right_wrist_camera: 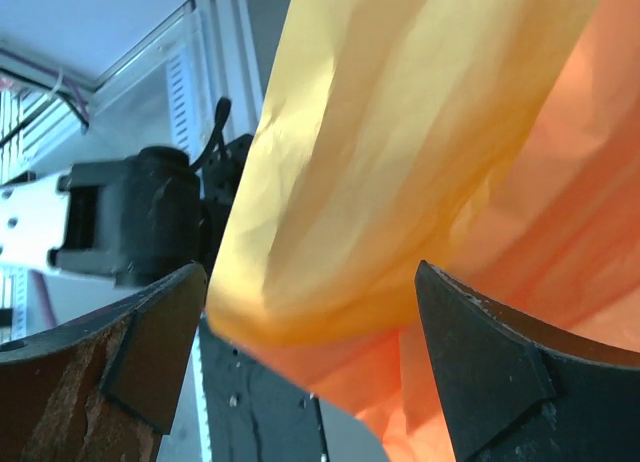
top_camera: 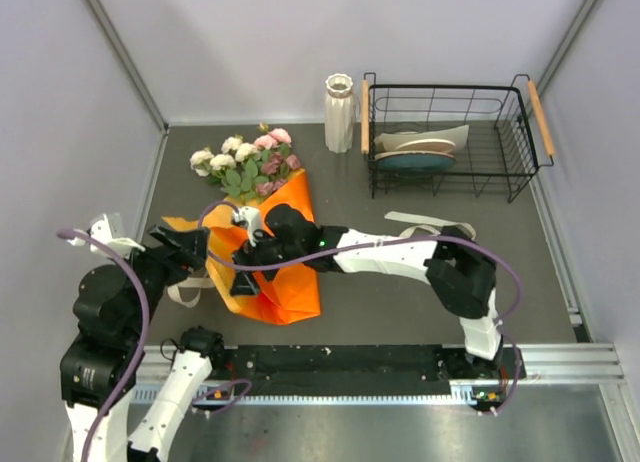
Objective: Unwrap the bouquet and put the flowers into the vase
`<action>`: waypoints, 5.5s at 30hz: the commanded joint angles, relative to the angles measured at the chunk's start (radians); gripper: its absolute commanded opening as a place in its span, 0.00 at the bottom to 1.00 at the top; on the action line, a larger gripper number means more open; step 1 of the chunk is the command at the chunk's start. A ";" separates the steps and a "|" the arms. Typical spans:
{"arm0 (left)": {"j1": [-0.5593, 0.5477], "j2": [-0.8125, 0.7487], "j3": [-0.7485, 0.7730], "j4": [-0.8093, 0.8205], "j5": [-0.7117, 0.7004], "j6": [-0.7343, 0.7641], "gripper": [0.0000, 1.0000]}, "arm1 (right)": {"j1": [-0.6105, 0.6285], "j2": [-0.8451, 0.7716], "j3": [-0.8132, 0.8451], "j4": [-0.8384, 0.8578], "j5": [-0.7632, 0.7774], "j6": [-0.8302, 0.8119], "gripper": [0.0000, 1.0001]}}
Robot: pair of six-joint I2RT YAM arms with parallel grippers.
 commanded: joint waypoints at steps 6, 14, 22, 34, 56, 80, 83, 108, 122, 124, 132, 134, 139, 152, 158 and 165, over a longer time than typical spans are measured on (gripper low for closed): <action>-0.001 -0.028 0.000 0.024 -0.131 0.054 0.81 | -0.002 -0.182 -0.153 0.084 0.048 -0.080 0.88; -0.002 -0.065 -0.061 0.033 -0.113 -0.032 0.80 | 0.014 -0.014 -0.035 0.041 0.440 -0.094 0.78; -0.001 -0.146 -0.053 0.003 -0.260 -0.057 0.80 | 0.079 0.048 -0.035 0.138 0.446 -0.138 0.81; -0.001 -0.143 -0.103 0.012 -0.246 -0.072 0.80 | 0.145 0.169 0.105 -0.019 0.800 -0.218 0.74; -0.001 0.095 -0.335 0.239 0.131 -0.028 0.66 | -0.075 -0.593 -0.512 -0.074 0.966 -0.082 0.03; 0.116 0.573 -0.517 0.515 0.387 -0.098 0.70 | -0.345 -0.927 -0.926 -0.220 0.831 0.032 0.76; 0.139 0.662 -0.517 0.539 0.451 -0.082 0.72 | -0.345 -1.004 -0.909 -0.263 0.807 -0.012 0.84; 0.107 0.362 -0.840 0.724 1.050 -0.115 0.81 | -0.345 -1.180 -0.645 -0.441 1.006 -0.034 0.90; -0.016 0.187 -0.820 0.630 1.173 -0.124 0.86 | -0.345 -0.666 -0.449 -0.169 0.252 0.063 0.95; -0.018 0.162 -0.825 0.630 1.177 -0.135 0.88 | -0.345 -0.571 -0.403 -0.140 0.154 0.084 0.94; -0.021 0.144 -0.677 0.499 1.202 -0.053 0.92 | -0.330 -0.420 -0.498 -0.037 -0.097 0.195 0.89; -0.021 0.188 -0.510 0.388 1.106 0.075 0.92 | -0.298 -0.458 -0.586 0.013 -0.086 0.198 0.89; -0.019 0.303 -0.241 0.187 0.752 0.134 0.93 | -0.238 -0.530 -0.711 0.018 -0.049 0.198 0.89; -0.019 0.432 -0.400 0.461 0.607 -0.066 0.91 | -0.186 -0.656 -0.951 0.004 0.147 0.183 0.91; -0.019 0.442 -0.532 0.573 0.535 -0.111 0.79 | -0.207 -0.535 -0.706 -0.083 0.253 0.126 0.89; -0.030 0.693 -0.413 0.558 0.547 0.036 0.44 | -0.290 -0.431 -0.532 -0.086 0.178 0.155 0.79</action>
